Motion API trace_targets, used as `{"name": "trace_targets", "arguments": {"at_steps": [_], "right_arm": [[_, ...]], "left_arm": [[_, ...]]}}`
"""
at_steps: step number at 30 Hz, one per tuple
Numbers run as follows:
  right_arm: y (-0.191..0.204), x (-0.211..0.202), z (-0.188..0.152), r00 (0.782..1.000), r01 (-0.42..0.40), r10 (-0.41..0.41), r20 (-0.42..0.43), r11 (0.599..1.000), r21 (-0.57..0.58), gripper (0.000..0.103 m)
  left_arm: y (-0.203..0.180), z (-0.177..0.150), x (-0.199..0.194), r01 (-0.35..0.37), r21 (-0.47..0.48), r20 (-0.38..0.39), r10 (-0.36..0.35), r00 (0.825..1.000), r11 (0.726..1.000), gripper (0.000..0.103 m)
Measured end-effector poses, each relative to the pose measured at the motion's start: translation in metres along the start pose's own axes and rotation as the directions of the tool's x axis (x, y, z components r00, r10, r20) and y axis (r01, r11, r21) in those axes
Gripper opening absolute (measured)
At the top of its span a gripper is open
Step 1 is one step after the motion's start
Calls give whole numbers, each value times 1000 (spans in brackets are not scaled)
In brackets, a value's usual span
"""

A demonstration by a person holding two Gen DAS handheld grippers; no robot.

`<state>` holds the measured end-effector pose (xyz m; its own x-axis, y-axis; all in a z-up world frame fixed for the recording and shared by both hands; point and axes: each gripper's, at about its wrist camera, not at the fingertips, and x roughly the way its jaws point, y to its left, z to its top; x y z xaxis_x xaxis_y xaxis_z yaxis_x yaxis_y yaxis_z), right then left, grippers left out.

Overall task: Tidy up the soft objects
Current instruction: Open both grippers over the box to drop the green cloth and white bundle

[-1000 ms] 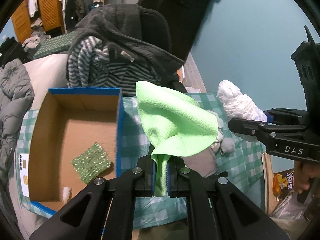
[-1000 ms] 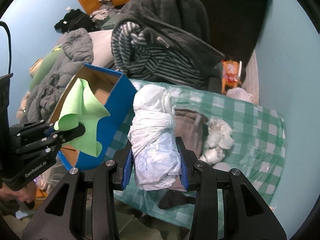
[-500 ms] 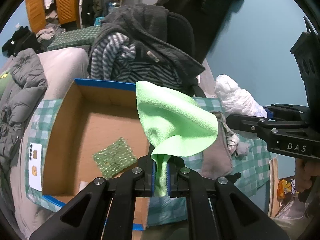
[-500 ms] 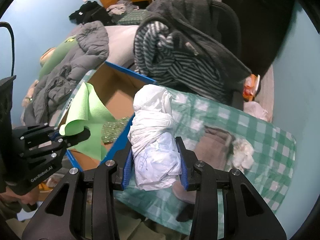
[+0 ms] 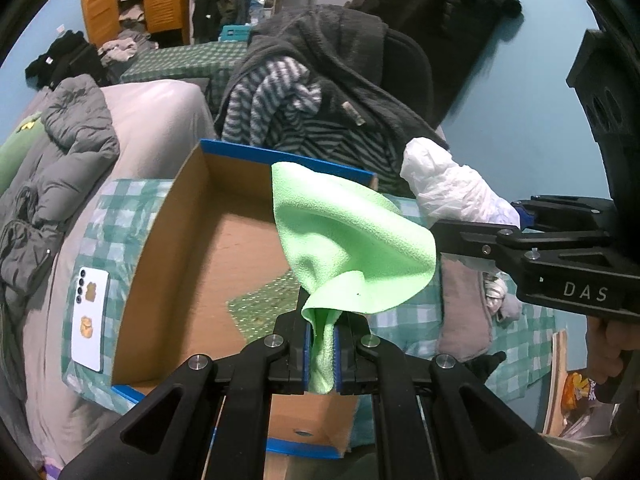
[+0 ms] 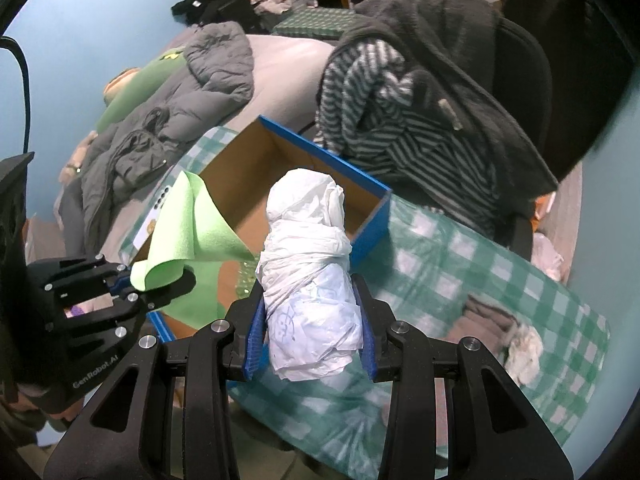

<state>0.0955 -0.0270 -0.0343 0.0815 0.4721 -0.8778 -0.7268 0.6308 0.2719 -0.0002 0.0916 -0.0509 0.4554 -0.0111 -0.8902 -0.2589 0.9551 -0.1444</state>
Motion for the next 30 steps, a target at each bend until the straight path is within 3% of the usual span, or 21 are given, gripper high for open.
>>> {"name": "trace_targets", "arguments": {"at_steps": [17,30], "right_arm": [[36,58,33,997,-28,24,-76,998,-50,38],[43,92,41,992,-37,33,-118,999,-31,38]], "left_arm": [[61,-2,28,-78,-64,-53,75,996,995,8],[85,-6,54,-106,-84,-119,96,988,991,8]]}}
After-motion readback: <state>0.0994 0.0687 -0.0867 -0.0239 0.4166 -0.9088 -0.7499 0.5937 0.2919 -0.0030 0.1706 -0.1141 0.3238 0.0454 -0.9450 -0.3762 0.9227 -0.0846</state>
